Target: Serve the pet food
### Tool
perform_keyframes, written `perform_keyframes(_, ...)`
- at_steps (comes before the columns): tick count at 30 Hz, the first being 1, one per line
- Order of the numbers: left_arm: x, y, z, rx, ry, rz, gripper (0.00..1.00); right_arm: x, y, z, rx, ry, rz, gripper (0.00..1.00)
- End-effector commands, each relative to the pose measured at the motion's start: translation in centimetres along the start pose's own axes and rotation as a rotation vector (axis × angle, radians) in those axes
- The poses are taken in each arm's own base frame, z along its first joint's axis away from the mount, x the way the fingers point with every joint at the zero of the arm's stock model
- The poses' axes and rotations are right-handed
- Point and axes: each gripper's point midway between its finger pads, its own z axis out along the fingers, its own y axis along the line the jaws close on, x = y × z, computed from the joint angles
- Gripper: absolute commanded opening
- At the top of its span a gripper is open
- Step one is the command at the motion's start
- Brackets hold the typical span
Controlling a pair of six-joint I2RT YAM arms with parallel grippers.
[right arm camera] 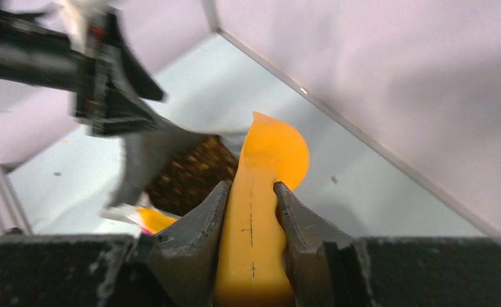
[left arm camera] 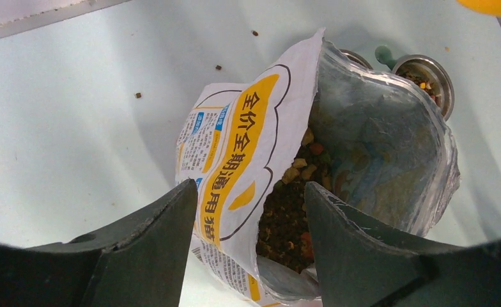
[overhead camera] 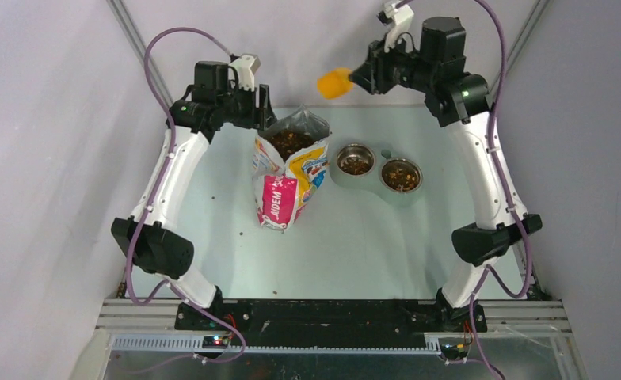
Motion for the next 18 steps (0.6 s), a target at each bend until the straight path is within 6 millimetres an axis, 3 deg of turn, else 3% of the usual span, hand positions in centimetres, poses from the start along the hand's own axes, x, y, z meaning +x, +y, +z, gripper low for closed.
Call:
perform_keyframes(1,-2.0,-0.8,-2.3,0.004,-0.079,0.018,0.69,-3.0,5.4,2.6,-0.197,-0.096,0.015,0.00)
perform_keyframes(4,-2.5,-0.2,-3.5,-0.035,-0.107,0.043,0.70,-2.2,8.5,4.0,-0.300,-0.071,0.013,0.00)
perform_keyframes(7,-3.1,1.2,-5.3,-0.106,-0.152,0.043,0.71,0.1,10.3,5.7,-0.337,-0.007,-0.008,0.00)
perform_keyframes(10,-3.2,4.1,-7.0,-0.281,-0.192,0.013,0.76,2.3,11.0,6.6,-0.333,0.055,-0.040,0.00)
perform_keyframes(13,-3.1,5.7,-8.4,-0.356,-0.211,0.002,0.77,3.6,11.6,6.6,-0.337,0.089,-0.071,0.00)
perform_keyframes(18,-2.4,6.7,-8.7,-0.368,-0.213,-0.028,0.76,4.8,11.8,6.2,-0.350,0.128,-0.079,0.00)
